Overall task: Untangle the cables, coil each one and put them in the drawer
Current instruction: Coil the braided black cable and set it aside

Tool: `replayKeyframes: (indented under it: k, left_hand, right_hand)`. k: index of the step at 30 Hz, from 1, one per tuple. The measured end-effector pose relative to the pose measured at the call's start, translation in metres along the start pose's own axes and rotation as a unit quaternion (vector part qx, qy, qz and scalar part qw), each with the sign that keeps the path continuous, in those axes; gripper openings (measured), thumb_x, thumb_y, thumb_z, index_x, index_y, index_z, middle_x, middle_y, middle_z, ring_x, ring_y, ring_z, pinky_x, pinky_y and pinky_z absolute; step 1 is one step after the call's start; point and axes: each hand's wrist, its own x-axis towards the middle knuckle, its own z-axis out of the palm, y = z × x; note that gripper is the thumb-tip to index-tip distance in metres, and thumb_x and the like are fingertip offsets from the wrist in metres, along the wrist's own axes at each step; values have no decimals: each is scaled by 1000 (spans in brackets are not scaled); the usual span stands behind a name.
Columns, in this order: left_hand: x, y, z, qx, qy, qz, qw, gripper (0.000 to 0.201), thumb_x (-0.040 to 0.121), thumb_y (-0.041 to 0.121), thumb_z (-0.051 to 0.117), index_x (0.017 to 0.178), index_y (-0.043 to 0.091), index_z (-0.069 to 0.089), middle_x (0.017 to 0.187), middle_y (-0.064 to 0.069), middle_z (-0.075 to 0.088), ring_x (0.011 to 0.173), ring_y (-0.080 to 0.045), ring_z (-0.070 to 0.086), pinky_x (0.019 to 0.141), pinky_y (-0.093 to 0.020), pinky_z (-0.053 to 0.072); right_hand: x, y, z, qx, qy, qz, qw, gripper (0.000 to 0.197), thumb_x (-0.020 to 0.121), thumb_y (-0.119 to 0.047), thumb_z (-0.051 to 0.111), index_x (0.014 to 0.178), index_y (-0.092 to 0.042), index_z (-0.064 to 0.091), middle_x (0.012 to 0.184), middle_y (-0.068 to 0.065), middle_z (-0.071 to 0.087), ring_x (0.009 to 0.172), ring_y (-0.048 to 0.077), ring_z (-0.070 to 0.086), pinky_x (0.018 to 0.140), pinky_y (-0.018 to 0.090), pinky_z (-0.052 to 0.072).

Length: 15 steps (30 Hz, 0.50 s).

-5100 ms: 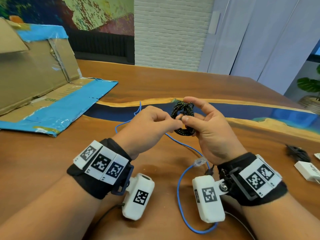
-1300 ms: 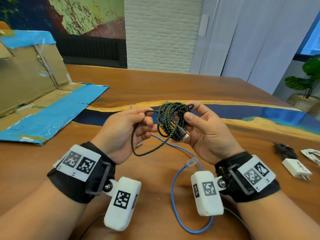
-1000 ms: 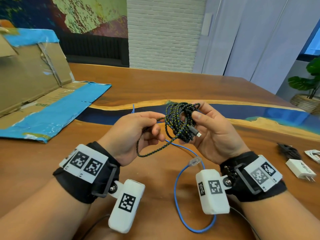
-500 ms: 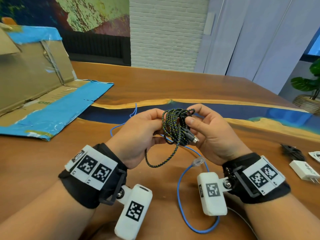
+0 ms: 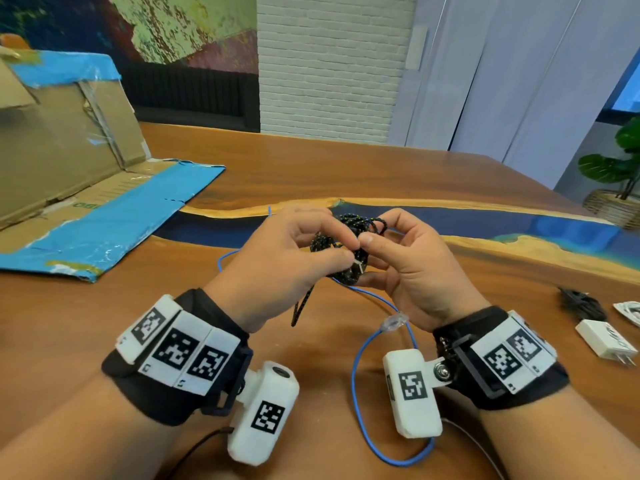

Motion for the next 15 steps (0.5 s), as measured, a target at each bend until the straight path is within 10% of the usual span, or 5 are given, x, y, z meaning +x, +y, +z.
replayKeyframes:
  k: [4, 15]
  left_hand:
    - [0, -4, -2, 60, -15, -44, 997, 32, 64, 30, 77, 91, 47, 79, 130, 19, 50, 124, -11, 53, 107, -47, 46]
    - [2, -11, 0, 139, -1, -38, 990, 18, 70, 20, 89, 76, 35, 82, 125, 20, 50, 114, 4, 52, 94, -33, 48]
  right_hand:
    - [-1, 2, 3, -7, 6, 20, 1000, 17, 94, 3, 63, 91, -9, 51, 89, 17, 65, 79, 32, 74, 53, 36, 59]
    - [-1, 5, 4, -49, 0, 47, 998, 15, 96, 0, 61, 90, -9, 52, 86, 17, 68, 73, 29, 73, 63, 47, 63]
